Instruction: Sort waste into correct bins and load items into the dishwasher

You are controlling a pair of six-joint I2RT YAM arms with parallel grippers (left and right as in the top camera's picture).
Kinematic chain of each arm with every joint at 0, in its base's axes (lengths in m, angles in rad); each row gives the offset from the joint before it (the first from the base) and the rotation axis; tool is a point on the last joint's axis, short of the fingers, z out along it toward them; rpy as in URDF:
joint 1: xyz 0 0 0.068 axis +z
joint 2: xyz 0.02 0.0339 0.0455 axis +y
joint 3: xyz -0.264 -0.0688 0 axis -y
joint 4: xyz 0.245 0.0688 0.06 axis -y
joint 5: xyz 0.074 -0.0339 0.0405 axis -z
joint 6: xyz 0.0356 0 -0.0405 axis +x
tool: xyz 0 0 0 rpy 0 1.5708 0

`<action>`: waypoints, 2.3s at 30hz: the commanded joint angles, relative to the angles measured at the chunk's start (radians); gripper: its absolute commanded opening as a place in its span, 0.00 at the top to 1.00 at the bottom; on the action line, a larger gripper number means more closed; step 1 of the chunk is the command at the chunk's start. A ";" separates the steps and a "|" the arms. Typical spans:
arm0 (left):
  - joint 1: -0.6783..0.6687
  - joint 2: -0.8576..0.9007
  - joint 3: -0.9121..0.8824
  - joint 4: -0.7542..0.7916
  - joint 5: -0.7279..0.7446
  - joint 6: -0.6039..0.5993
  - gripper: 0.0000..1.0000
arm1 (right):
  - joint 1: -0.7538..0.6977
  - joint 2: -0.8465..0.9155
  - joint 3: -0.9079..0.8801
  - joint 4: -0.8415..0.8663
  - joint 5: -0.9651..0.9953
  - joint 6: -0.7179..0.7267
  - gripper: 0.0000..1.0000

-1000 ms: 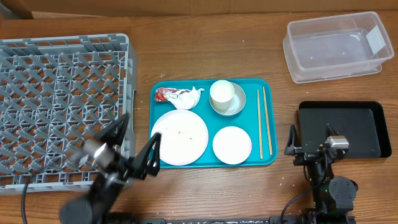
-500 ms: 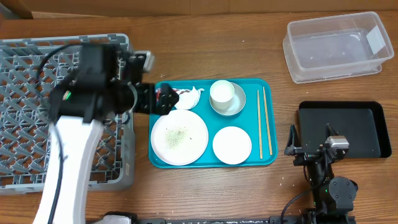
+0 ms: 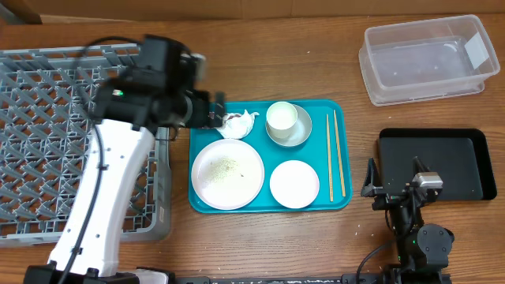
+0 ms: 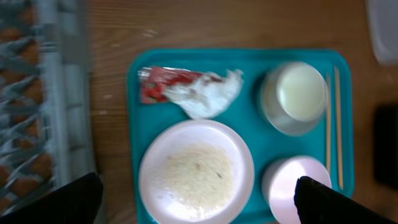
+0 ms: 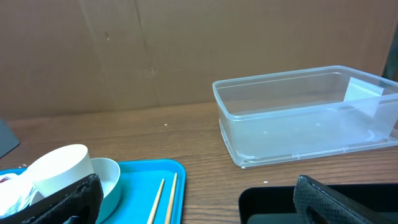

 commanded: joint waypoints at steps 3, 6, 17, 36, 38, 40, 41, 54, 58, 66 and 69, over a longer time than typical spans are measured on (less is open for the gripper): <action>0.152 -0.053 0.040 0.000 -0.140 -0.203 0.00 | 0.005 -0.012 -0.010 0.006 0.009 -0.007 0.00; 0.214 -0.052 0.040 -0.006 -0.176 -0.203 0.00 | 0.005 -0.012 -0.010 0.006 0.009 -0.007 0.00; 0.498 -0.053 0.040 -0.107 -0.198 -0.510 0.00 | 0.005 -0.012 -0.010 0.087 -0.449 0.246 0.00; 0.604 -0.051 0.040 -0.131 -0.183 -0.535 0.00 | 0.005 0.423 0.766 -0.342 -0.461 0.245 0.01; 0.604 -0.051 0.040 -0.132 -0.183 -0.536 0.00 | 0.006 0.625 0.993 -0.657 -0.455 0.175 0.01; 0.604 -0.051 0.040 -0.131 -0.183 -0.536 0.00 | 0.020 0.746 1.118 -0.817 -0.455 0.138 0.00; 0.604 -0.051 0.040 -0.132 -0.183 -0.536 0.00 | 0.037 0.801 1.169 -0.882 -0.455 0.110 0.01; 0.604 -0.051 0.040 -0.132 -0.183 -0.535 0.00 | 0.490 1.257 1.265 -1.064 -0.510 0.114 0.00; 0.604 -0.051 0.040 -0.131 -0.183 -0.536 0.00 | 0.550 1.383 1.265 -1.027 -0.554 0.174 0.00; 0.604 -0.051 0.040 -0.132 -0.183 -0.535 0.00 | 0.563 1.535 1.265 -0.940 -0.555 0.253 0.18; 0.604 -0.051 0.040 -0.131 -0.183 -0.536 0.00 | 0.585 1.532 1.265 -0.945 -0.474 0.297 0.23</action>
